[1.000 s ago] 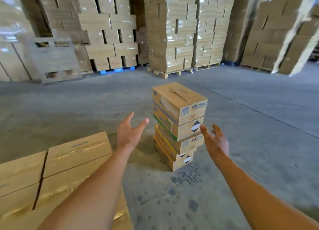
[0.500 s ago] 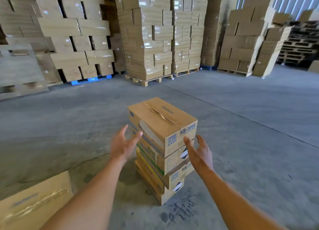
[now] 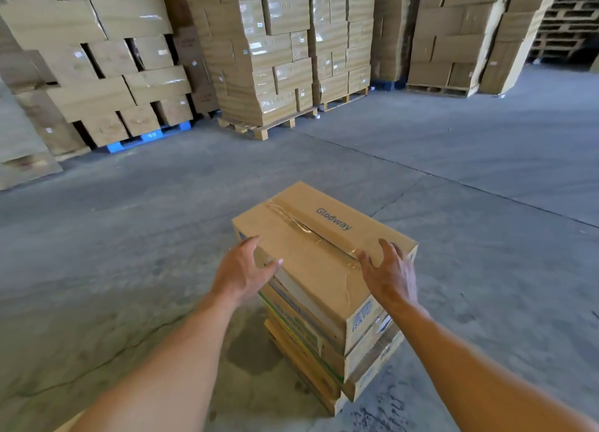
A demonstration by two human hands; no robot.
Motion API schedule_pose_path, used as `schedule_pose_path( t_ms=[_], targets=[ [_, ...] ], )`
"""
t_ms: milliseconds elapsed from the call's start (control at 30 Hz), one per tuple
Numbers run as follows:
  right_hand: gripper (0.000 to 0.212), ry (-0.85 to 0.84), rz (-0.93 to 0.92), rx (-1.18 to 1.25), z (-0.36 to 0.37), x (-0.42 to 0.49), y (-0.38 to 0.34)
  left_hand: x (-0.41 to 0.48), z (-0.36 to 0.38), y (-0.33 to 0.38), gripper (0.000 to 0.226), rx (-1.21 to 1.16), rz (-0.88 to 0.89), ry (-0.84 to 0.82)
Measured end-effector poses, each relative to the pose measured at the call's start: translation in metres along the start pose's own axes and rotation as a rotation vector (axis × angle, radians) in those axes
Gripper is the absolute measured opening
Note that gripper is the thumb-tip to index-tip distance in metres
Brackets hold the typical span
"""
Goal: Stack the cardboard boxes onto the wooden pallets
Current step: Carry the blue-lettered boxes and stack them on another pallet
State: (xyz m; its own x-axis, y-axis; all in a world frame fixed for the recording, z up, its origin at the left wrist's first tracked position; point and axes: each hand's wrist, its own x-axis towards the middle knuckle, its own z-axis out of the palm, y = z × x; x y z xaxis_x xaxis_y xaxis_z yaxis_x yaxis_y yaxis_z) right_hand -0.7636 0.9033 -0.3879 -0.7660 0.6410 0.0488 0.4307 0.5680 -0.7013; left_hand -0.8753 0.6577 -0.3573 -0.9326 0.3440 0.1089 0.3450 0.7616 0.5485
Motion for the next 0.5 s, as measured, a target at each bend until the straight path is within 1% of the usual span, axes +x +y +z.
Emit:
schedule_pose_path(
  t_ms=[133, 200, 267, 367, 433, 500],
  targets=[
    [0.067, 0.003, 0.076, -0.043, 0.020, 0.037, -0.010, 0.073, -0.002, -0.018, 0.082, 0.048, 0.073, -0.082],
    [0.068, 0.034, 0.117, -0.046, 0.029, 0.047, -0.009, 0.105, 0.003, -0.021, 0.077, 0.052, 0.118, -0.091],
    [0.069, 0.077, 0.182, -0.051, 0.037, 0.055, -0.008, 0.135, 0.013, -0.024, 0.074, 0.046, 0.173, -0.105],
    [0.070, 0.142, 0.294, -0.068, 0.053, 0.055, -0.008, 0.173, 0.029, -0.034, 0.076, 0.055, 0.290, -0.199],
    [0.069, 0.213, 0.379, -0.064, 0.066, 0.047, -0.011, 0.196, 0.037, -0.045, 0.076, 0.061, 0.377, -0.250],
    [0.068, 0.301, 0.474, -0.049, 0.080, 0.031, -0.019, 0.217, 0.043, -0.061, 0.082, 0.051, 0.443, -0.306]
  ],
)
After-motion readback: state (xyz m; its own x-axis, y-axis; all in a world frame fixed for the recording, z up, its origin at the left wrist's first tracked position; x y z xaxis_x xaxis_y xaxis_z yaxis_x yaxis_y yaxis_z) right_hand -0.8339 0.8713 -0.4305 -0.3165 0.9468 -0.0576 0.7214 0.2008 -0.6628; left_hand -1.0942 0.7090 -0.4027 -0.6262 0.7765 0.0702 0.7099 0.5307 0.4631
